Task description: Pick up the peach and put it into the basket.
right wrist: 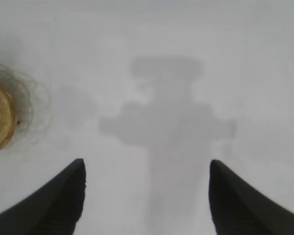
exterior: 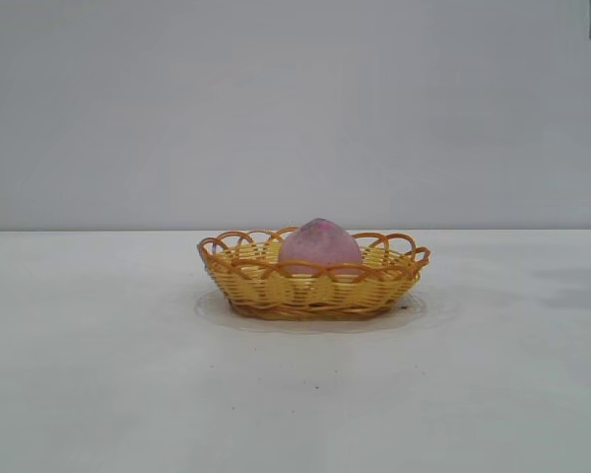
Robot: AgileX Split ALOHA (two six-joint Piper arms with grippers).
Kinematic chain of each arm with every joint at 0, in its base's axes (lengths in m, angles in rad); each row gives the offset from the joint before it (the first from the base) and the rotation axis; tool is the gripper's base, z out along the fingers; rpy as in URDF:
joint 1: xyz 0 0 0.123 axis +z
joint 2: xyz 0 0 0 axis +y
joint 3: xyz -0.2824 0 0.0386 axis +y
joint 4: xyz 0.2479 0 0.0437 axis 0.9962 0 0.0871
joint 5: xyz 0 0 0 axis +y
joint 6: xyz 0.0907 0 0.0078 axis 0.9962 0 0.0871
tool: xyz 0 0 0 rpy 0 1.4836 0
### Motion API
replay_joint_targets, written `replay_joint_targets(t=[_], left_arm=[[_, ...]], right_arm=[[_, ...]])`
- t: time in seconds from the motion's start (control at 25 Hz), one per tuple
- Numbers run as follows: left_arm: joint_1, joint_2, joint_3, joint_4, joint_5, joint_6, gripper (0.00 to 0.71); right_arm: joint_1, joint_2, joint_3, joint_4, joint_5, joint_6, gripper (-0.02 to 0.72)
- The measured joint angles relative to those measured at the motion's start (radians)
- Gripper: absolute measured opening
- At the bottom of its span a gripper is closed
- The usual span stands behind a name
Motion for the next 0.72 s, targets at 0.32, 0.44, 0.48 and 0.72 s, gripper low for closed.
replay_joint_targets(t=[0.32,0.44,0.48,0.72], left_arm=[[0.0,0.0,0.0,0.0,0.0,0.0,0.529],[0.0,0.0,0.0,0.0,0.0,0.0,0.529],[0.0,0.0,0.0,0.0,0.0,0.0,0.529],[0.0,0.0,0.0,0.0,0.0,0.0,0.529]], right_arm=[[0.0,-0.245,0.262,0.0,0.0,0.0,0.456],[0.0,-0.346,0.357,0.0,0.0,0.0,0.456],[0.0,-0.386,0.383,0.0,0.0,0.0,0.456],[0.0,-0.634,0.561,0.006,0.002,0.0,0.456]])
